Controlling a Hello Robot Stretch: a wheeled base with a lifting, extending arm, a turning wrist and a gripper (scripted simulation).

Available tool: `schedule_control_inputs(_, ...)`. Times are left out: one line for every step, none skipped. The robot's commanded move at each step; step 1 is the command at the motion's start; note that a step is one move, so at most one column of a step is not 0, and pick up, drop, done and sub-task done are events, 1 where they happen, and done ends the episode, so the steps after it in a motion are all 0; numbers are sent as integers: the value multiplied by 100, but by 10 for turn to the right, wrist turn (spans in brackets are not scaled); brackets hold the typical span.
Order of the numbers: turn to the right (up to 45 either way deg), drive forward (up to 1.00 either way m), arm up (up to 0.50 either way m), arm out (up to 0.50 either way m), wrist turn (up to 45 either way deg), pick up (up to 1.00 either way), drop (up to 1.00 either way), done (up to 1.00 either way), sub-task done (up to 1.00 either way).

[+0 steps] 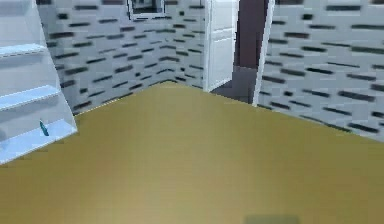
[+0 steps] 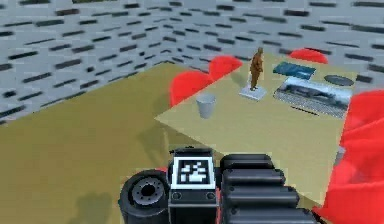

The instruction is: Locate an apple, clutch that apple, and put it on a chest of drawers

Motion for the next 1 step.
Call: schedule_control_inputs(90, 0, 0, 0, 0, 0, 0, 0, 0)
